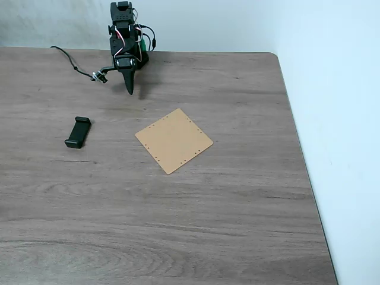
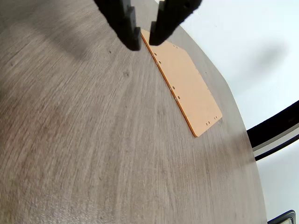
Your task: Grasp a black block and then place it on the board.
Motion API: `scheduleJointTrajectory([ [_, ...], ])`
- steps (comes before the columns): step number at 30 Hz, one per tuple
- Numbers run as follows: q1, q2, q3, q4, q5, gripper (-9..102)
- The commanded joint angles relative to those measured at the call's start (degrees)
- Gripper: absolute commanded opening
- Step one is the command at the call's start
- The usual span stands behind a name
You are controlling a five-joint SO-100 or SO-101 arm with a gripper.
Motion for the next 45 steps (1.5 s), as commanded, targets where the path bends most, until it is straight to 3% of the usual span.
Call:
scheduleJointTrajectory([
  [1, -0.4, 1.1, -0.4, 0.2, 0.5, 0],
  [45, -3.2, 1.1, -0.3, 0.1, -3.0, 0],
])
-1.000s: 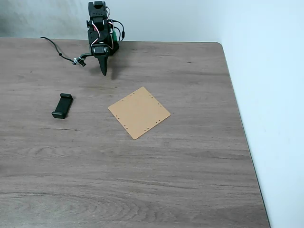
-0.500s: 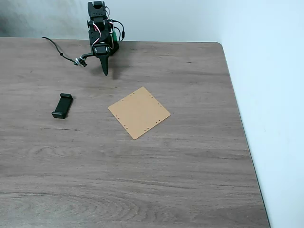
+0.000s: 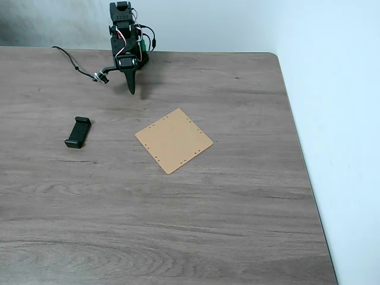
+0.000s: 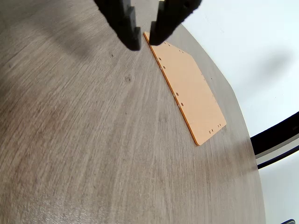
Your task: Grasp a black block and then place it on the board.
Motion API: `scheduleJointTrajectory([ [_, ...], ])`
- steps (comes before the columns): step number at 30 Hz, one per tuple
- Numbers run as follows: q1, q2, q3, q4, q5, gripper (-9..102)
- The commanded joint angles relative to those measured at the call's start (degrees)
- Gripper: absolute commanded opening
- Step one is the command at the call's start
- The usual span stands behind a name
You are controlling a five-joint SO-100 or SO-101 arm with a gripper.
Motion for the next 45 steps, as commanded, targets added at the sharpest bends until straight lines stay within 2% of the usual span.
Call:
scheduleJointTrajectory([
  [1, -1.8, 1.1, -0.3, 0.0, -1.7, 0],
  [6, 0.5, 1.1, -0.1, -0.9, -5.0, 0],
  [10, 2.6, -0.3, -1.5, -1.8, -15.3, 0],
  [24, 12.7, -32.2, -23.7, -6.9, -47.5, 0],
  [30, 16.8, -44.6, -31.3, -10.6, -60.6, 11],
  [33, 19.2, -50.8, -35.9, -10.0, -66.5, 16],
  [40, 22.6, -61.8, -44.4, -11.4, -79.3, 19],
  [45, 24.6, -69.2, -50.9, -9.8, -94.7, 20],
])
